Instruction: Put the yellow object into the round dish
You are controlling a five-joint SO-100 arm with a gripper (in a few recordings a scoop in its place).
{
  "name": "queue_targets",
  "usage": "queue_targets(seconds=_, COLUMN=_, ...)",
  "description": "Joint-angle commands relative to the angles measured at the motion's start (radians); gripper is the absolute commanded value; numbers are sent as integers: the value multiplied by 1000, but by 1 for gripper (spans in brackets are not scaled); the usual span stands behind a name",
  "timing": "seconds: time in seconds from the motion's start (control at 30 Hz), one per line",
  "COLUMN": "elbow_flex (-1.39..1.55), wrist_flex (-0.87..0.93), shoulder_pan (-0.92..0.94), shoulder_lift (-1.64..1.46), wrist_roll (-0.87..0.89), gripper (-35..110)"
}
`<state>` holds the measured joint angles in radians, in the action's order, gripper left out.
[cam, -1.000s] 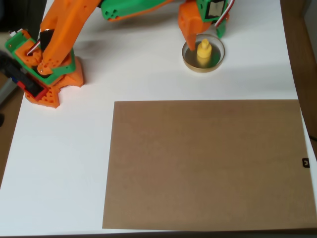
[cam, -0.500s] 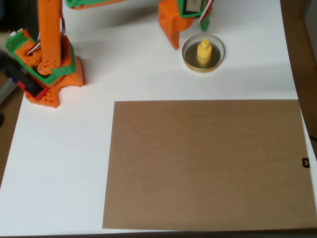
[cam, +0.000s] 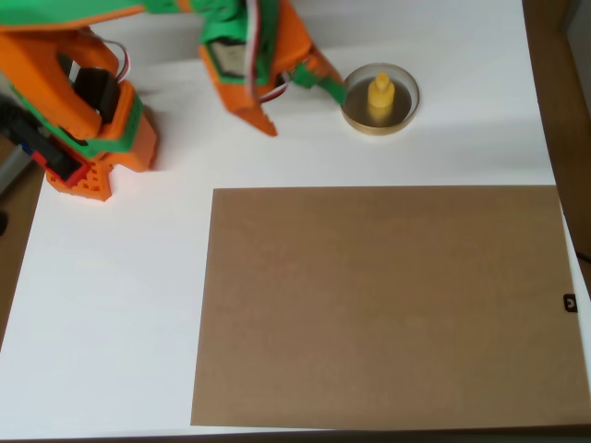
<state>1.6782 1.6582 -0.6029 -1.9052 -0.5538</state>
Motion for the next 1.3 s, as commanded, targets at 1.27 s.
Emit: queue_targets(seconds=1.27, elbow_flex=620, wrist_flex=-540, shoulder_pan=824, shoulder_lift=-597, wrist_roll=373, gripper=23)
